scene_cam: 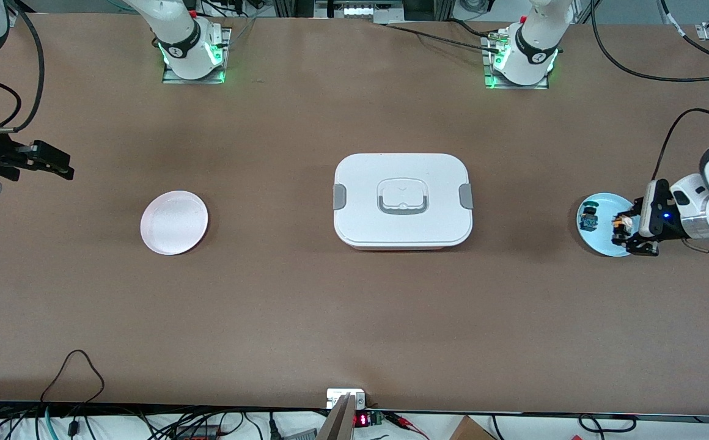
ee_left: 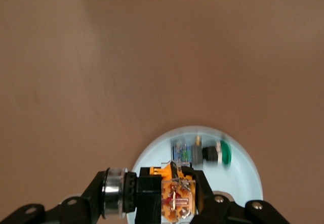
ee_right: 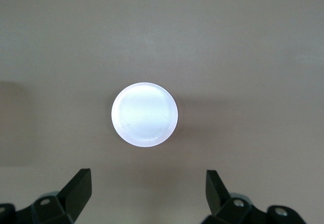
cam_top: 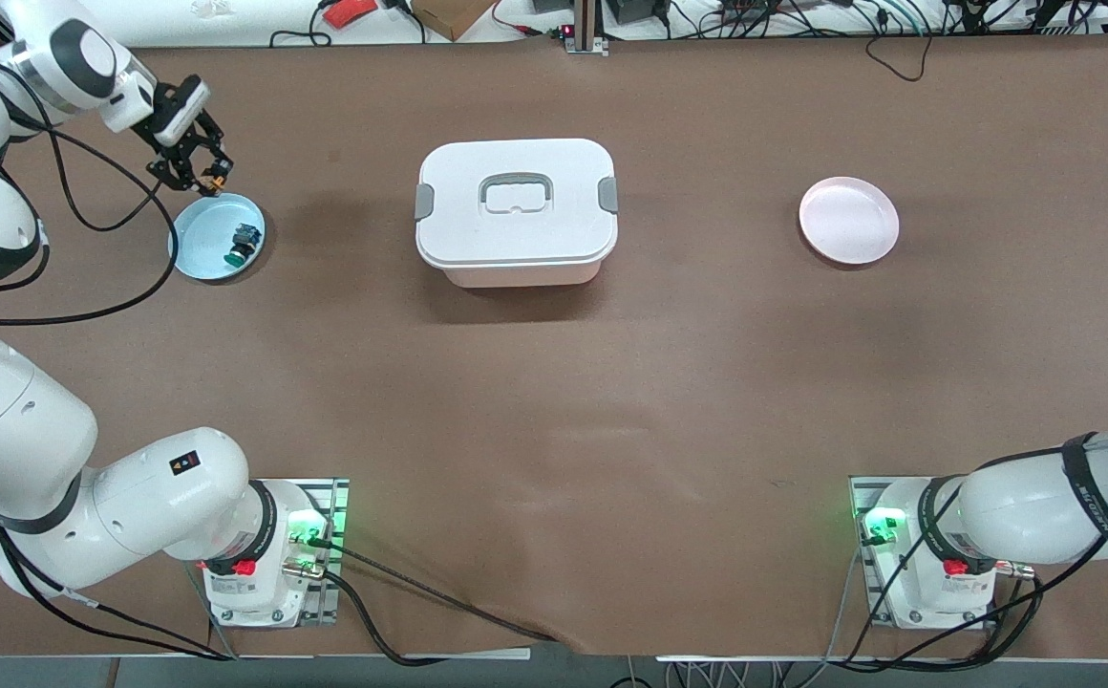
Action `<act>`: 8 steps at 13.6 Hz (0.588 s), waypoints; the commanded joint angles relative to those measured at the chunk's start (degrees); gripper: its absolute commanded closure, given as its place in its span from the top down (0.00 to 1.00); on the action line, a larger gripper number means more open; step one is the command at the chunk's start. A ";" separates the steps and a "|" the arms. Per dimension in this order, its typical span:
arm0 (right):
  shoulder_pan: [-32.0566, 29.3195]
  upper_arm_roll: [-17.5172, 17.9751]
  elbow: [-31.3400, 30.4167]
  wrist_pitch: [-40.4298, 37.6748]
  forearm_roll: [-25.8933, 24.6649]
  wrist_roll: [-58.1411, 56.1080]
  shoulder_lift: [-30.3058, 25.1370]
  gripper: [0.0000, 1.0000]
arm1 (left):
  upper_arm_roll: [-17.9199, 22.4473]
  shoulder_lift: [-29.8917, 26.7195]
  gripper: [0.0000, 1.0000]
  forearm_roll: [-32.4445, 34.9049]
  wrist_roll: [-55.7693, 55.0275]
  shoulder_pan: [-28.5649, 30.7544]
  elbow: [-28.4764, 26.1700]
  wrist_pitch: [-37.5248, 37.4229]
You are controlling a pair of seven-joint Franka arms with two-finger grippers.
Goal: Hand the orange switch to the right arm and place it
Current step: 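Lift the orange switch with the left gripper toward the white box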
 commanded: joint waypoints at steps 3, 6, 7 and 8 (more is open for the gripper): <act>-0.07 0.06 -0.16 0.24 -0.03 0.70 -0.33 1.00 | -1.90 0.19 0.00 -20.89 1.15 0.20 1.85 -15.17; -0.42 -0.11 -0.16 0.41 -0.12 0.70 -0.15 1.00 | -7.25 0.19 0.00 -31.27 1.16 0.56 1.32 -20.27; -0.51 -0.20 -0.16 0.41 -0.03 0.70 -0.06 1.00 | -9.53 0.19 0.00 -34.43 0.37 0.82 1.23 -21.07; -0.51 -0.20 -0.16 0.50 -0.03 0.70 -0.06 1.00 | -10.95 0.10 0.00 -38.29 -1.99 0.91 0.36 -21.77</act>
